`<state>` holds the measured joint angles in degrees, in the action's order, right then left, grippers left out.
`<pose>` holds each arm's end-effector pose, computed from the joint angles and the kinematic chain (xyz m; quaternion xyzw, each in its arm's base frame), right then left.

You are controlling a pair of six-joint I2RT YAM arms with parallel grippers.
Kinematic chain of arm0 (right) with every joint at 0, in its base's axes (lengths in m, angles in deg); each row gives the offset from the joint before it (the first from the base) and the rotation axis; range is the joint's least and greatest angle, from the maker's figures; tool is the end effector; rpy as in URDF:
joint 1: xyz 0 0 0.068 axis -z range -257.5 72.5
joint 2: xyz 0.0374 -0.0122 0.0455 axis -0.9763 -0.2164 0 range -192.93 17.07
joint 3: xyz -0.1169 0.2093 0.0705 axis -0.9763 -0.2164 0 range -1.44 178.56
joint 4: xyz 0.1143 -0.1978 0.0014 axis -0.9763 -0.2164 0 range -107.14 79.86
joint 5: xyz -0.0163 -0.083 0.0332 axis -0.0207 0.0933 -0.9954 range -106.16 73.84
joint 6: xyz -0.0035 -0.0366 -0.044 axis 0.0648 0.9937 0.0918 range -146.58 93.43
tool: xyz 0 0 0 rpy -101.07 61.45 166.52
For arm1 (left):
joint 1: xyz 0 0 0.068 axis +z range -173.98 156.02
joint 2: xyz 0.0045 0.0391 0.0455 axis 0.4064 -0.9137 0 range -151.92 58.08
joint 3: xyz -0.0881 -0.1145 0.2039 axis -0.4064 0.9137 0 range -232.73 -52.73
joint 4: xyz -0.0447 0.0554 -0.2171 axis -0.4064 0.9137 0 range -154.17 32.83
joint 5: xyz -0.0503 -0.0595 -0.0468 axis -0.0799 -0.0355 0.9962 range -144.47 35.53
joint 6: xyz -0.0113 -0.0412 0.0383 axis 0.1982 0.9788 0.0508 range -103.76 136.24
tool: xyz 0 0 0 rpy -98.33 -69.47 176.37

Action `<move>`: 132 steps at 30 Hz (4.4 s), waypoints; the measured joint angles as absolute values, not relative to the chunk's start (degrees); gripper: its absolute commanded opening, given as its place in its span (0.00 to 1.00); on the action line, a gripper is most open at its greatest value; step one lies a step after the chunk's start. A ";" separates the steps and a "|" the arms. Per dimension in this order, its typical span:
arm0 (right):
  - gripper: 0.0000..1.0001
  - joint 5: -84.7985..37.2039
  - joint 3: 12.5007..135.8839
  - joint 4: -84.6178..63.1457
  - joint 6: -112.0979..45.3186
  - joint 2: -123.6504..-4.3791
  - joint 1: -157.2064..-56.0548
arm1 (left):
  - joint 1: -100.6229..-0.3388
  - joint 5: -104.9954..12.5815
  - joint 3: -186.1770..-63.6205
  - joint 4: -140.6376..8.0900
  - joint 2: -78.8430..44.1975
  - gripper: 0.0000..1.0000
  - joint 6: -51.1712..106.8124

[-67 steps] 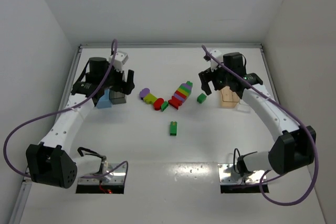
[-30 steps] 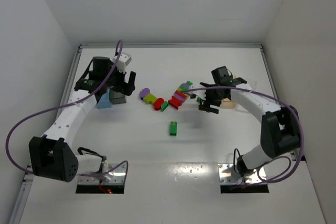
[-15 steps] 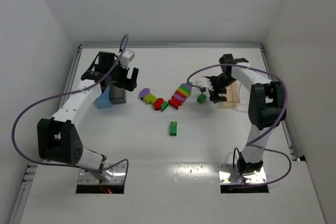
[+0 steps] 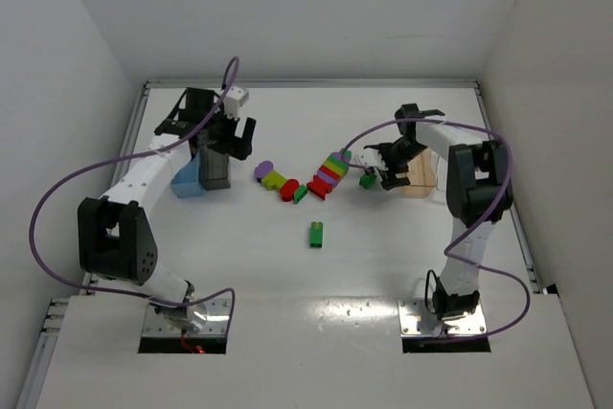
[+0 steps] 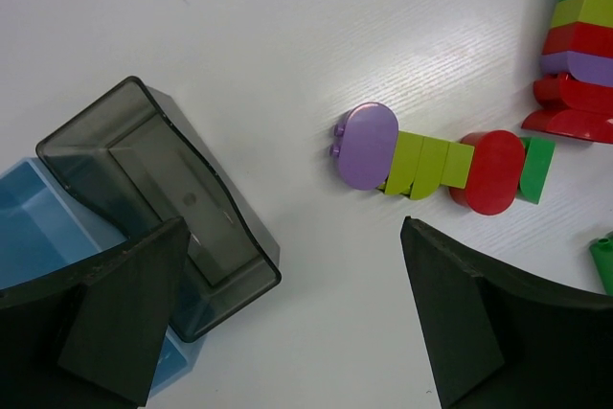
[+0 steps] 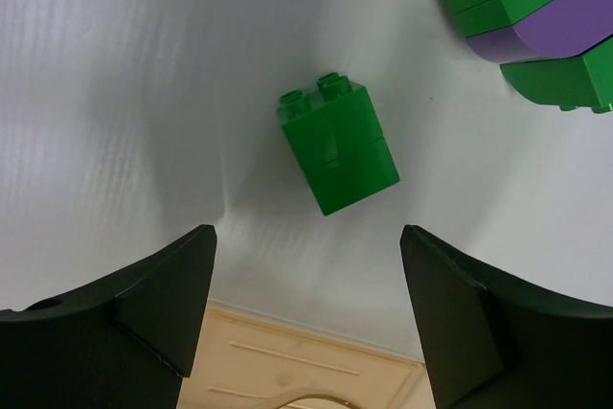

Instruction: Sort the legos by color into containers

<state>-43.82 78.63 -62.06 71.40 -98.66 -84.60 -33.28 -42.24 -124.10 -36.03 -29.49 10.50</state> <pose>0.3292 0.0599 0.1467 -0.7736 0.5865 0.1531 0.1847 0.3035 -0.0585 0.2732 0.1610 0.9031 -0.1102 0.3825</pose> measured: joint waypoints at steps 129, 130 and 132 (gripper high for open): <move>0.00 -70.83 78.63 -40.80 0.19 -85.59 -104.14 | -46.13 -2.61 -116.83 -48.84 -26.43 0.00 6.13; 0.00 -70.85 78.54 -40.29 0.19 -85.56 -104.22 | -45.87 -2.44 -116.80 -48.75 -26.27 0.00 6.13; 0.00 -71.22 78.39 -39.42 0.28 -85.52 -104.33 | -45.15 -1.76 -116.63 -48.68 -25.95 0.00 6.11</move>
